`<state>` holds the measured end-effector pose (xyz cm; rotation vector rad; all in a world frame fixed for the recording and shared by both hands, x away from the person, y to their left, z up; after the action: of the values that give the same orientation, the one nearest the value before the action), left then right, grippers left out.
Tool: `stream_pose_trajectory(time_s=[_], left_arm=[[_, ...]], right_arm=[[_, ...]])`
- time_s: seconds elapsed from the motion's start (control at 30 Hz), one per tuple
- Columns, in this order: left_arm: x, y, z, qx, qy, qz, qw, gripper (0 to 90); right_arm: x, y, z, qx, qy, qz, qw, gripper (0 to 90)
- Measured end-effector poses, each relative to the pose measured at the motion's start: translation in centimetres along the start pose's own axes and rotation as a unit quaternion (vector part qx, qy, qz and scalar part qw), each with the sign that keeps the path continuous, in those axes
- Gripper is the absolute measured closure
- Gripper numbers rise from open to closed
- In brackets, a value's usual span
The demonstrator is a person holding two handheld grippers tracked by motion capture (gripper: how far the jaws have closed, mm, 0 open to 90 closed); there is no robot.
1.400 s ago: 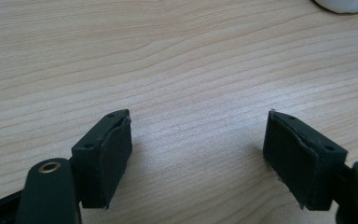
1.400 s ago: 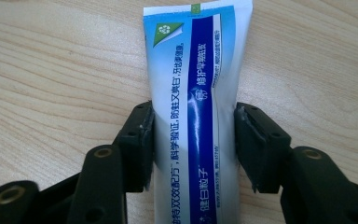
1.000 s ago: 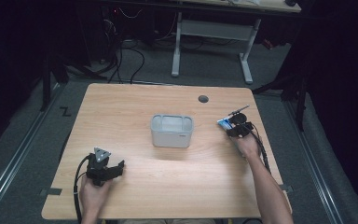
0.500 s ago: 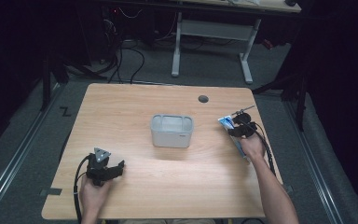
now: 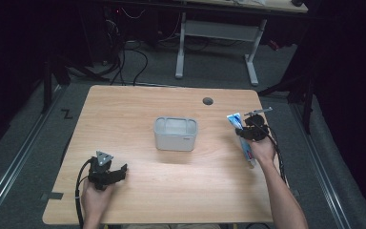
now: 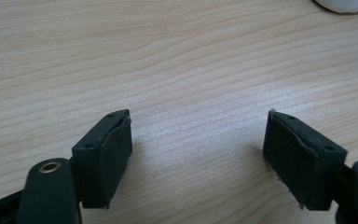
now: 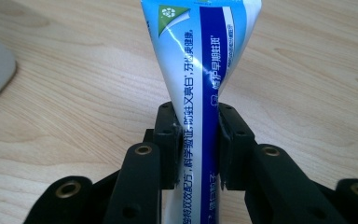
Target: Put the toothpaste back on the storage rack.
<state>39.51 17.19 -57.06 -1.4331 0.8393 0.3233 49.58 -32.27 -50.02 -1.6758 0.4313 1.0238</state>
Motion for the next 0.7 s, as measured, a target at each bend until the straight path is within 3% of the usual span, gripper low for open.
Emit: stream_pose_trajectory(time_s=[0.3, 0.7], left_arm=[[0.0, 0.0, 0.0, 0.0, 0.0, 0.0, 1.0, 24.2], [0.0, 0.0, 0.0, 0.0, 0.001, 0.0, 1.0, 24.0]], right_arm=[[-1.7, 0.1, -0.4, 0.014, -0.013, -0.025, 0.9995, 72.6], [-3.0, 0.2, 0.5, 0.014, -0.032, -0.059, 0.9977, 72.5]])
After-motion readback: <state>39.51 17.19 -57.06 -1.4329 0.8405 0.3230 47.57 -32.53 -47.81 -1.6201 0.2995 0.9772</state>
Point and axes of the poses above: each handheld gripper's, and its own axes: x roughly forward along the jaws, y roughly out of its underside, z roughly to its left, the point moved 5 cm from there along x, roughly forward along the jaws, and after that the axes turned 5 degrees about -x, right-handed, at the moved point
